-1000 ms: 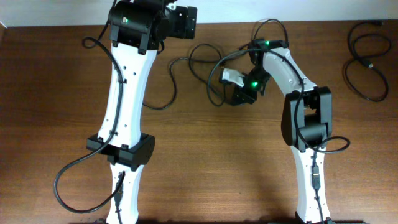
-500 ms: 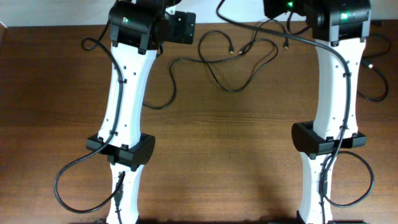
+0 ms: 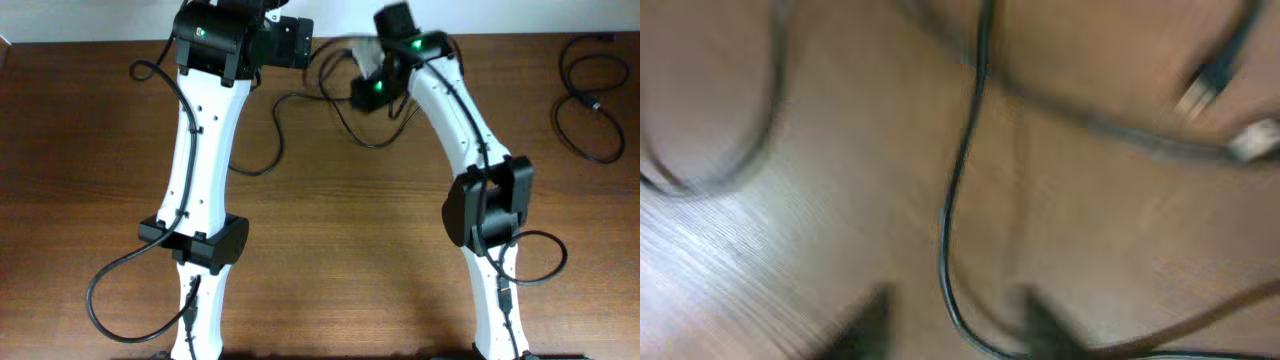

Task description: Untangle cables

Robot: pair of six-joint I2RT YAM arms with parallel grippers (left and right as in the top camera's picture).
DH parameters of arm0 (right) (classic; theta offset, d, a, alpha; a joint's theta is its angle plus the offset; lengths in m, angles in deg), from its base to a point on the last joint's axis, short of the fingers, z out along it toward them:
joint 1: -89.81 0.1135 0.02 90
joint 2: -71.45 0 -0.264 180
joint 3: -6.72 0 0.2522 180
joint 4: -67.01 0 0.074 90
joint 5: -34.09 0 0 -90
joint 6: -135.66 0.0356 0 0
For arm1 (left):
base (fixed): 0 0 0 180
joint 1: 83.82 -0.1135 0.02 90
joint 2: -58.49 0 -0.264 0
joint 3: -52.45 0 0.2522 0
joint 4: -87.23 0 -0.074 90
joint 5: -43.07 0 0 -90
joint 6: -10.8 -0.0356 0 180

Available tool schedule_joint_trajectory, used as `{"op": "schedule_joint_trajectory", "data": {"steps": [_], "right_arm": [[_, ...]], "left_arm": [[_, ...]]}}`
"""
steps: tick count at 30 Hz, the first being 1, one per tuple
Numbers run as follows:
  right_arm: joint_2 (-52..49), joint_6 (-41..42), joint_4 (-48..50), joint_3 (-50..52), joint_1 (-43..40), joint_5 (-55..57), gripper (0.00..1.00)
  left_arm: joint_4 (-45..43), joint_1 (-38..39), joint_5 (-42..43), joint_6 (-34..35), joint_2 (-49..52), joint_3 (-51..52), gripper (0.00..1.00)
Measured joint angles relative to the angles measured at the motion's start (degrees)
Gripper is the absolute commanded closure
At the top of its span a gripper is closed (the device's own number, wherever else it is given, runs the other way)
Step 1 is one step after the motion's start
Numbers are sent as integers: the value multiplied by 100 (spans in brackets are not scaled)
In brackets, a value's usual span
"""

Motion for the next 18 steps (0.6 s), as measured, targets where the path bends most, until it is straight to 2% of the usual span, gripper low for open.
{"op": "schedule_joint_trajectory", "data": {"steps": [3,10,18], "right_arm": [[-28,-284,-153,588,0,251,1],[-28,-1049,-444,761,0,918,1],[-28,-2074,-350,907,306,710,1]], "left_arm": [[-4,7,0,0,0,0,1],[4,4,0,0,-2,0,1],[-22,4,0,0,-2,0,1]]}}
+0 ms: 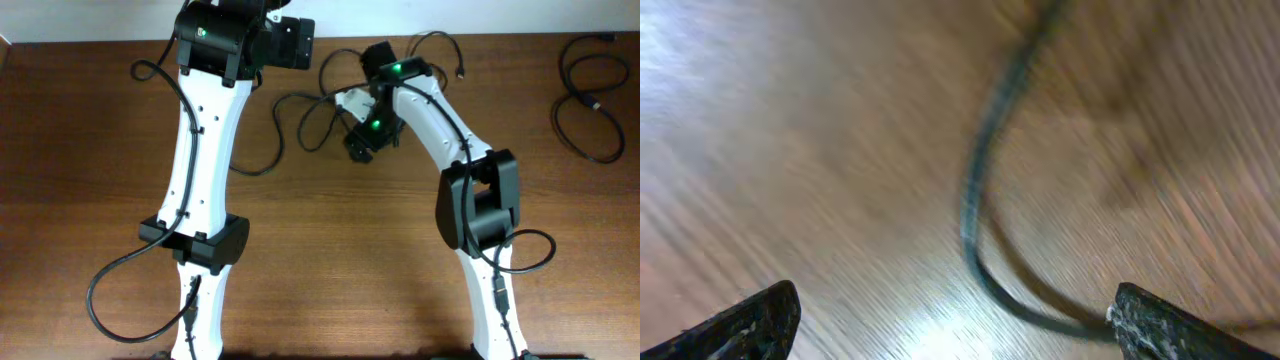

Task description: Untangle cables

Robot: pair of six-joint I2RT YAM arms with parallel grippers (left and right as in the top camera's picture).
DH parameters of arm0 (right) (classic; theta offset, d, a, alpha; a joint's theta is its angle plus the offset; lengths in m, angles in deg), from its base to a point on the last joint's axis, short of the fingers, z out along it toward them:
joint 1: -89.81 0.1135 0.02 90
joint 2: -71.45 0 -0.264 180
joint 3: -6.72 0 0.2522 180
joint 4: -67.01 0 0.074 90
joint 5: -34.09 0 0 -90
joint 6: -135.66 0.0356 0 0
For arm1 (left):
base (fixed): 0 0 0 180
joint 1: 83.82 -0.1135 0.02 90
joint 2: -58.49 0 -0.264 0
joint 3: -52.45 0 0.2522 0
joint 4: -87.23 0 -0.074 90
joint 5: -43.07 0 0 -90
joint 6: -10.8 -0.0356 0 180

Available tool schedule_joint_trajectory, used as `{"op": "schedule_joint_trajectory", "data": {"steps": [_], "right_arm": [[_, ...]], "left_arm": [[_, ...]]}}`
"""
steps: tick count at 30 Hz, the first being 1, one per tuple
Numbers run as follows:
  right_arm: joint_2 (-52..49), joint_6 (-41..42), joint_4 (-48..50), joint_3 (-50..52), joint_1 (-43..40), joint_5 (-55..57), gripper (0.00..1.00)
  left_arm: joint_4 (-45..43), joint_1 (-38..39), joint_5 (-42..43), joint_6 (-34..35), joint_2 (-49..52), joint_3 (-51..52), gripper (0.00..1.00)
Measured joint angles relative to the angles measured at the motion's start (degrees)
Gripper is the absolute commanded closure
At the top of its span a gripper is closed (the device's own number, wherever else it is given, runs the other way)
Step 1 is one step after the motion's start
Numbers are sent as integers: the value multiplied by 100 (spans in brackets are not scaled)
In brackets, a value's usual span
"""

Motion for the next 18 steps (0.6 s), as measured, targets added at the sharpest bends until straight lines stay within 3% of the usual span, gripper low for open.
{"op": "schedule_joint_trajectory", "data": {"steps": [12,18], "right_arm": [[0,-472,140,2,125,-149,0],[0,-492,321,2,125,-155,0]], "left_arm": [[-105,-208,-796,168,2,0,1],[-13,-754,-525,306,2,0,1]]}}
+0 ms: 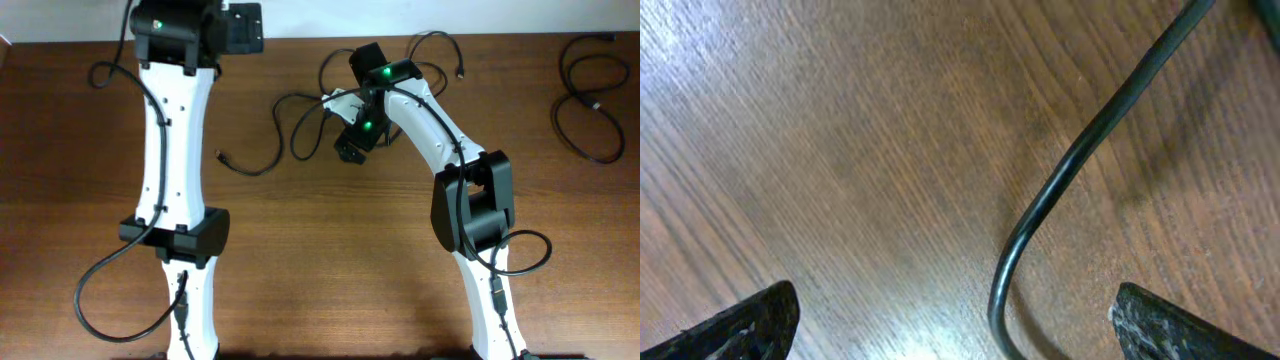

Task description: Untangle cables

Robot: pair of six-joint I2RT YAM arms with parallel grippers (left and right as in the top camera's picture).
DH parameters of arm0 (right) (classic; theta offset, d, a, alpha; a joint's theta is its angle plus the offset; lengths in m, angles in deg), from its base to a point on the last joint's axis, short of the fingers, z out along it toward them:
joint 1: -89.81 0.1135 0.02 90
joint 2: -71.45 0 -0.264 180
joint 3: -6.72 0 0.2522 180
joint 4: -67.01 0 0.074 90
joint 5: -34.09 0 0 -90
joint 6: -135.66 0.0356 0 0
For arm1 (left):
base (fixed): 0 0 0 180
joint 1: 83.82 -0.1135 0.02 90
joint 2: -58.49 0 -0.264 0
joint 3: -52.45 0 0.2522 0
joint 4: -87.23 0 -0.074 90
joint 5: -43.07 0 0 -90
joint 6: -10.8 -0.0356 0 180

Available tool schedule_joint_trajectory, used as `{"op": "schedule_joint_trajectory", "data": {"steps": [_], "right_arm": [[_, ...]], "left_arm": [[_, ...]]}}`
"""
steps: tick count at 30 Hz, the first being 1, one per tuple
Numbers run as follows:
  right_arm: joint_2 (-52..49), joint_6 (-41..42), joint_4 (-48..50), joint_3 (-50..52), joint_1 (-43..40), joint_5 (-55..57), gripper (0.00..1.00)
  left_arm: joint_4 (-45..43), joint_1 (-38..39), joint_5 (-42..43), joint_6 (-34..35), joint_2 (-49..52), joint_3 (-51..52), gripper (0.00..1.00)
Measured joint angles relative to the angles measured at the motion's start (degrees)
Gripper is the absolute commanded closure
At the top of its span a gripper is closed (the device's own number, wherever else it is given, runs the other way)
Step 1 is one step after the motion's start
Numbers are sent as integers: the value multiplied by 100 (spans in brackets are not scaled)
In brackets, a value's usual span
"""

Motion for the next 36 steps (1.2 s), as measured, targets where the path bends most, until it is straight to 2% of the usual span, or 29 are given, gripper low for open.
{"op": "schedule_joint_trajectory", "data": {"steps": [8,9,10,11,12,21,25,30,36], "right_arm": [[-153,-7,184,7,0,-11,3],[-254,-15,208,7,0,-11,7],[-341,-20,229,22,0,9,20],[-358,-46,282,24,0,-2,89],[-363,-37,354,33,0,20,96],[-350,-57,57,76,-120,11,96],[-149,376,-107,68,-428,125,96],[1388,1294,-140,-527,-903,321,96],[3434,2201,-118,-1198,-940,656,96]], "left_arm": [[33,28,101,2,-2,0,1],[33,28,101,0,-2,0,1],[33,28,101,0,0,0,1],[28,28,103,2,-2,0,1],[37,28,103,2,-2,0,1],[118,28,103,0,-2,0,1],[122,28,105,0,-2,0,1],[170,28,216,0,-2,0,1],[258,28,251,0,0,0,1]]}}
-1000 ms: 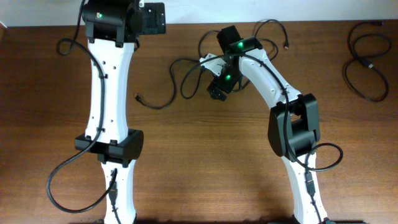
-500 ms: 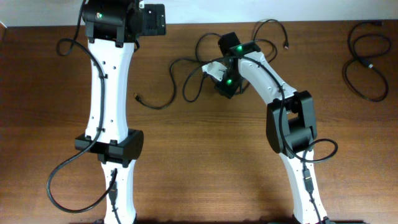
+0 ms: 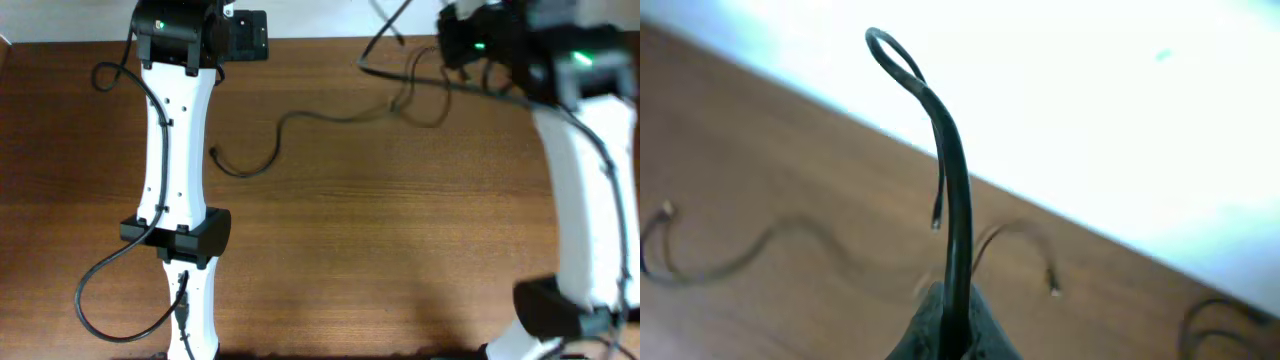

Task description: Untangle cables

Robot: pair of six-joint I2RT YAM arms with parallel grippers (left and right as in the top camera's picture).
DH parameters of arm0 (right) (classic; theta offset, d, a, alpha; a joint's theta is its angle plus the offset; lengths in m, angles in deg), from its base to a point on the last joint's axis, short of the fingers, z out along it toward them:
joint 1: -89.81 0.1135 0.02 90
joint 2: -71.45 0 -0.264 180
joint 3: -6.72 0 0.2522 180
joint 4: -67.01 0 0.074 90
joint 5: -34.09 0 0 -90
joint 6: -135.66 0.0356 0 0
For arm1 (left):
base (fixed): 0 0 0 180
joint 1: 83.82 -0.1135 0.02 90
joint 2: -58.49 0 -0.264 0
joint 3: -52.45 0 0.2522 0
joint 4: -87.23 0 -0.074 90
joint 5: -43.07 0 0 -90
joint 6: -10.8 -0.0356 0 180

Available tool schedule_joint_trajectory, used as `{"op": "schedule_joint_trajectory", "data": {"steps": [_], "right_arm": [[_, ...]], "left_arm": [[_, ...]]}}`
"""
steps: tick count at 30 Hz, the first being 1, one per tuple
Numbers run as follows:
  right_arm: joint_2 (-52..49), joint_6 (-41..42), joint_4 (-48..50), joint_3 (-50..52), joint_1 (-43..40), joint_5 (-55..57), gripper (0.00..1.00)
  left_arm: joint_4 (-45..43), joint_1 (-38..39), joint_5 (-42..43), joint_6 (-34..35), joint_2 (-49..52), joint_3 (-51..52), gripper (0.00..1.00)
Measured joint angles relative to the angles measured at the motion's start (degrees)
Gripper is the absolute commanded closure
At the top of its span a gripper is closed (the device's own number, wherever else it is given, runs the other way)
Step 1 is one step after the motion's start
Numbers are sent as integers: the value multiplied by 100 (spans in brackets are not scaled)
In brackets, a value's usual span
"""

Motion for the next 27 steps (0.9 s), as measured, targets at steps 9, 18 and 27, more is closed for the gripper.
{"op": "schedule_joint_trajectory", "data": {"steps": [9,18,27], "right_arm": [[450,382,0,-44,-977,785,96],[-328,1134,96,-28,-2813,887,96],[-330,2898,-1152,-20,-4301,1419,96]], "left_arm": [[81,0,2,0,-2,0,1],[98,0,2,0,-2,0,1],[101,0,2,0,0,0,1]]}}
